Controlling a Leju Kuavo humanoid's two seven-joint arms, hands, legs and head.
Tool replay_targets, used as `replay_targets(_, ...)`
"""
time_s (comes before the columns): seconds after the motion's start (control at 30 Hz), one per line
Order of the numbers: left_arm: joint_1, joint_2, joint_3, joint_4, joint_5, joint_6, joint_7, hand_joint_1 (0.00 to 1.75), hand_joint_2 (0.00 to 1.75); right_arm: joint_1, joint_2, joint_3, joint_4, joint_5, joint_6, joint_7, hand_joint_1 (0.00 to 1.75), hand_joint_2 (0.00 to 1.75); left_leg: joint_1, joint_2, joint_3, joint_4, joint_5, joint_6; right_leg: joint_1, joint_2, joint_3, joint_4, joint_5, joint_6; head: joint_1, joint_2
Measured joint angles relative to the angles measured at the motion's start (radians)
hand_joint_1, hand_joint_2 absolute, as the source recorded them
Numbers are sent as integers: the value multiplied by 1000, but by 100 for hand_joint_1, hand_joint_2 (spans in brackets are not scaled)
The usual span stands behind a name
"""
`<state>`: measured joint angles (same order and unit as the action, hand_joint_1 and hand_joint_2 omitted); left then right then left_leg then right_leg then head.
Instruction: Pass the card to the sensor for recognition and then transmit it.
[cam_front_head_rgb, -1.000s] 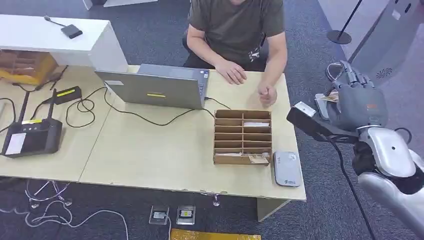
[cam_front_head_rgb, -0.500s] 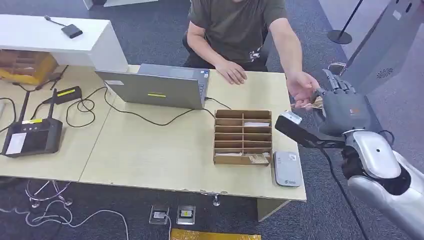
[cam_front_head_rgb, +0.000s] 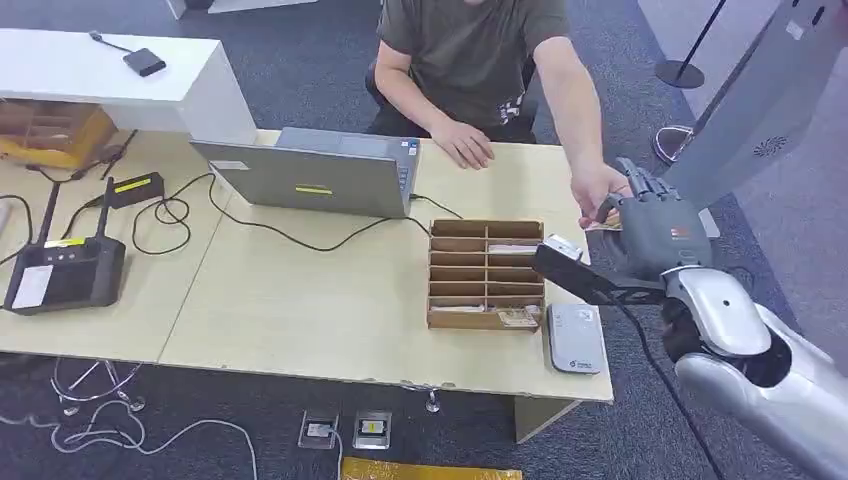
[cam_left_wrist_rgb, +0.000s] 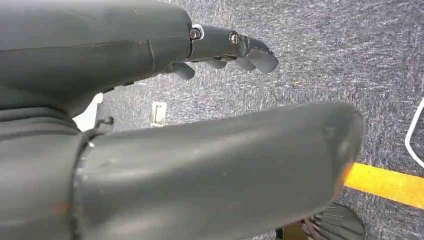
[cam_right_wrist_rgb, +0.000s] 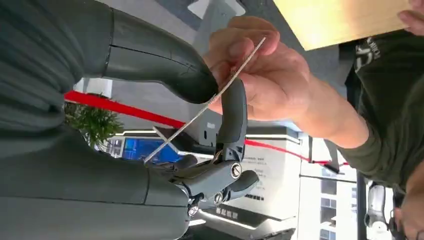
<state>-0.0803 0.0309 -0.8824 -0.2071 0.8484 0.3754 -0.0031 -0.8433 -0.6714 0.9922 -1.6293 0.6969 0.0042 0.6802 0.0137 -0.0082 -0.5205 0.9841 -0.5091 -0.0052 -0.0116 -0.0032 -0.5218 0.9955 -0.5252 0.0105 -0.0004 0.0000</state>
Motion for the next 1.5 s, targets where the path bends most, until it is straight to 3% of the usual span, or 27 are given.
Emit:
replay_targets(0.33,0,0,-10,0,-2,0,1,0,0,-1,6,21,34,-8,-16,2,175,175,0,0,0,0,0,0,0,0,0,0,0,0,0,0)
replay_targets(0.37,0,0,-10,0,-2,0,1,0,0,-1,5,22,36,-9,-16,2,131,175,0,0,0,0,0,0,0,0,-1,0,0,0,0,0)
replay_targets(0.4,0,0,-11,0,-2,0,1,0,0,-1,4,25,38,-9,-16,2,0,175,0,0,0,0,0,0,0,0,-1,0,0,0,0,0)
replay_targets(0.77,0,0,-27,0,0,1,1,0,0,12,-4,29,51,10,-33,2,0,175,0,0,0,0,0,0,0,1,-1,0,0,0,0,0)
replay_targets(0.8,0,0,-27,0,0,1,1,0,0,12,-5,29,51,10,-33,2,0,0,0,0,0,0,0,0,0,1,-1,0,0,0,0,0)
replay_targets(1.0,0,0,-35,0,1,3,1,0,0,17,-5,29,55,13,-38,3,0,0,0,0,0,0,0,0,0,1,-1,0,0,0,0,0)
replay_targets(1.23,0,0,-42,0,11,6,2,0,0,61,-8,8,59,10,-108,3,0,0,0,0,0,0,0,0,0,1,-1,0,0,0,0,0)
replay_targets(1.5,0,0,-51,0,21,11,7,0,0,98,-22,-6,43,-23,-108,3,0,0,0,0,1,0,0,0,0,1,-1,0,0,0,0,0)
